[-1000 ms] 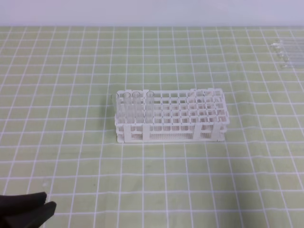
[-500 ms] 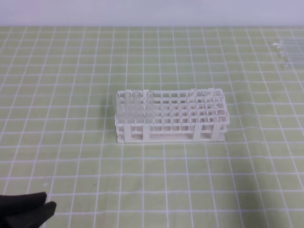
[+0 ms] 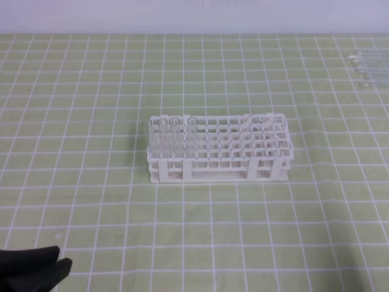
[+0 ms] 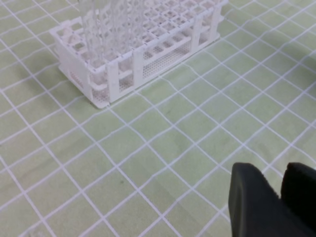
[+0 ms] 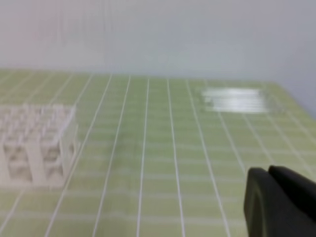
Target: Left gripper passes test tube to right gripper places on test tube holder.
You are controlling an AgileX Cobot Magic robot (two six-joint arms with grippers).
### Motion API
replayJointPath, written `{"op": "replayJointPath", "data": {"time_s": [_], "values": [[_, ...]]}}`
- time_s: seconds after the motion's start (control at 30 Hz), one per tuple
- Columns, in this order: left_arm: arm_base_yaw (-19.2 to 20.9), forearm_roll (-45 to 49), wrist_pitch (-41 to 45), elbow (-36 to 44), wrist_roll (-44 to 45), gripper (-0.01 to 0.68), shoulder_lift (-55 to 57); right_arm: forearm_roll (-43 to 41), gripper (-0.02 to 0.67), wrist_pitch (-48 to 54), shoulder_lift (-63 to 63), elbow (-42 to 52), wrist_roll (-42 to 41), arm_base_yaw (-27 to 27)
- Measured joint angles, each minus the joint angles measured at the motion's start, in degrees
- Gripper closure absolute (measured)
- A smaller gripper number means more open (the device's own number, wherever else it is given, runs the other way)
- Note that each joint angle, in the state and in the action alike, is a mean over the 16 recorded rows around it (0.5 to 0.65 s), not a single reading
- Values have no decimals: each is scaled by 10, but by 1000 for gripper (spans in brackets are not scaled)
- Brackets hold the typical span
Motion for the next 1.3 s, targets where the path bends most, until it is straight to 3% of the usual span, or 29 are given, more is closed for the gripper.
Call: {"op": "replayJointPath", "data": {"time_s": [0.23,0.43,0.9,1.03,1.3], "values": [[17,-1,1,0,0,660,0,22,651,66,-22,0,4,27],[75,-1,0,0,0,660,0,16,651,89,-29,0,37,51],[330,-47,-56,9,9,661,0,11,651,90,-29,0,47,62],[401,-73,-125,31,17,664,-7,12,651,90,-29,0,47,62],[525,-100,-343,144,18,669,-66,12,651,90,-29,0,47,62]]}}
